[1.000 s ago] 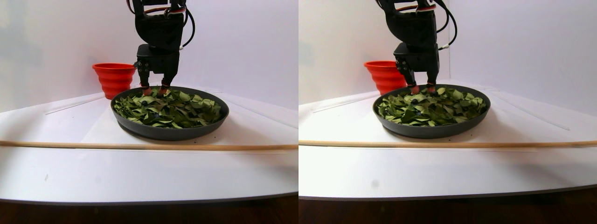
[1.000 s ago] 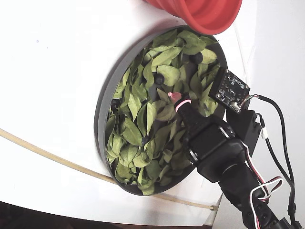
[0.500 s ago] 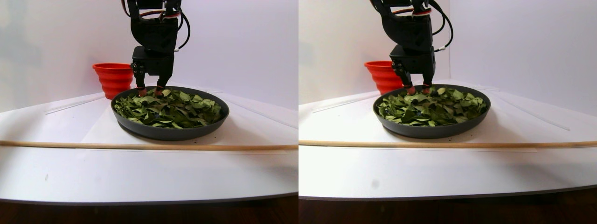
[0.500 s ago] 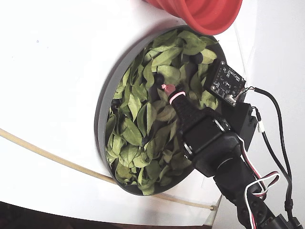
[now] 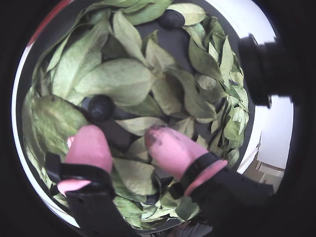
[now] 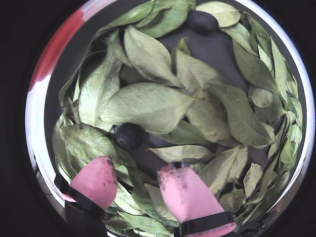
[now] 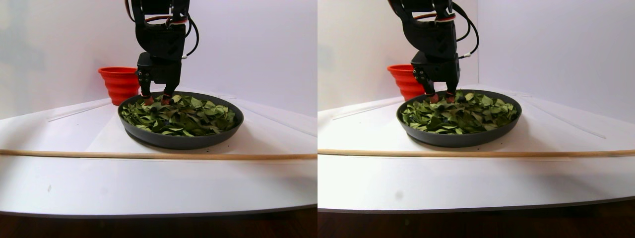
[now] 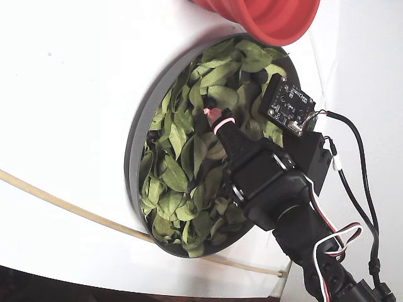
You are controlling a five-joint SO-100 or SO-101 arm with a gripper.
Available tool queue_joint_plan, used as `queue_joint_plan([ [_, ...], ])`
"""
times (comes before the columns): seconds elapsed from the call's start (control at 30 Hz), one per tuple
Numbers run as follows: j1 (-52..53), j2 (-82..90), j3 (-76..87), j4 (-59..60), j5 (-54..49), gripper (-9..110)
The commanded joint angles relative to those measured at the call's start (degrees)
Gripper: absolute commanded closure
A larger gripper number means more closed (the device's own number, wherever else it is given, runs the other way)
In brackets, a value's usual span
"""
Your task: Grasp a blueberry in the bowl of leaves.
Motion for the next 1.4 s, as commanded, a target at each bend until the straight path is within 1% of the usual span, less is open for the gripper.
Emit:
queue_joint_plan([
  [0.0,0.0,0.6,-3.1,-1.0,0.6,85],
  [1.37,-1.0,-7.7,-8.7,-6.6,2.3,85],
])
